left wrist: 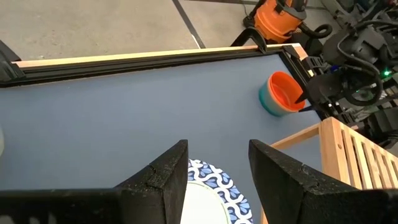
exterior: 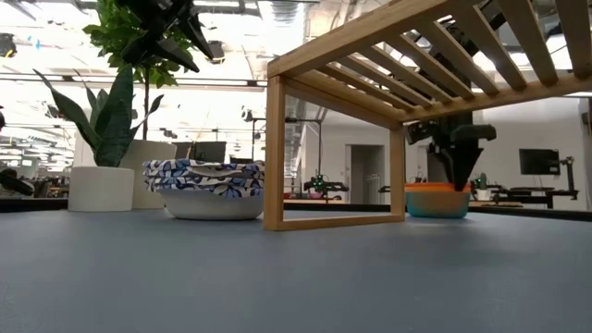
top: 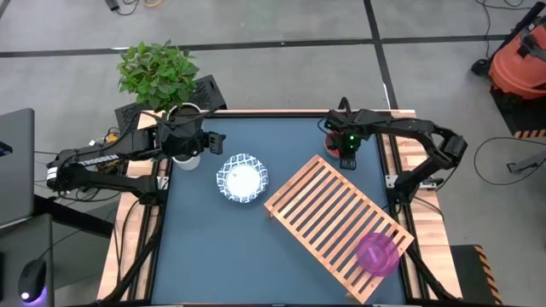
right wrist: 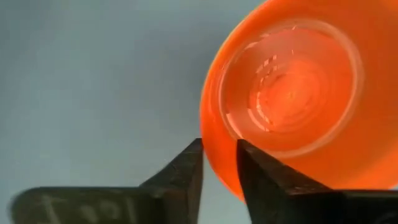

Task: Place and stack bowls onto a shelf
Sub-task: Stack the small red bowl on top of the small purple bowl on the shelf

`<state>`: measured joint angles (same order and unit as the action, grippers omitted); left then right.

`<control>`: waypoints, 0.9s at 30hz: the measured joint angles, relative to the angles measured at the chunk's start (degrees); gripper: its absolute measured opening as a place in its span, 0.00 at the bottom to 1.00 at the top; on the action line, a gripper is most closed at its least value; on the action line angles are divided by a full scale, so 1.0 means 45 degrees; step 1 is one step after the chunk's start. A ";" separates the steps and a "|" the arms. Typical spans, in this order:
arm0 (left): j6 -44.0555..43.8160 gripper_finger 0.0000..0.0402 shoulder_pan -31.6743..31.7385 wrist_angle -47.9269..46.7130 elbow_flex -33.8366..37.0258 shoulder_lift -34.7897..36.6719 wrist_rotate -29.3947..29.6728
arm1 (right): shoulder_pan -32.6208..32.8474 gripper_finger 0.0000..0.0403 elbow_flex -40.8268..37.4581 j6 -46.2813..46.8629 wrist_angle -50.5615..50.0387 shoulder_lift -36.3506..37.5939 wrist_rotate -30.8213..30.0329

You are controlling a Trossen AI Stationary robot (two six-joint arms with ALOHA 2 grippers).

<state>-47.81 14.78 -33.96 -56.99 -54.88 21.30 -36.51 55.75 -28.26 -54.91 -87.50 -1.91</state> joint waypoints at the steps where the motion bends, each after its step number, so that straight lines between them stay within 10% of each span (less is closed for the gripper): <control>1: 0.0000 0.38 0.0001 0.0000 -0.0001 -0.0003 0.0000 | 0.0000 0.27 0.0000 -0.0017 0.0000 0.0008 0.0000; 6: -0.0005 0.38 0.0001 -0.0001 -0.0001 -0.0003 0.0005 | 0.0035 0.05 0.0025 -0.0034 -0.0060 0.0029 -0.0005; 27: -0.0005 0.38 0.0001 -0.0003 -0.0001 -0.0003 0.0005 | -0.0295 0.05 0.0872 0.0589 -0.0445 0.1218 0.1944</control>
<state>-47.83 14.79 -33.98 -56.99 -54.89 21.32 -37.84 59.67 -25.61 -56.91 -82.02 6.84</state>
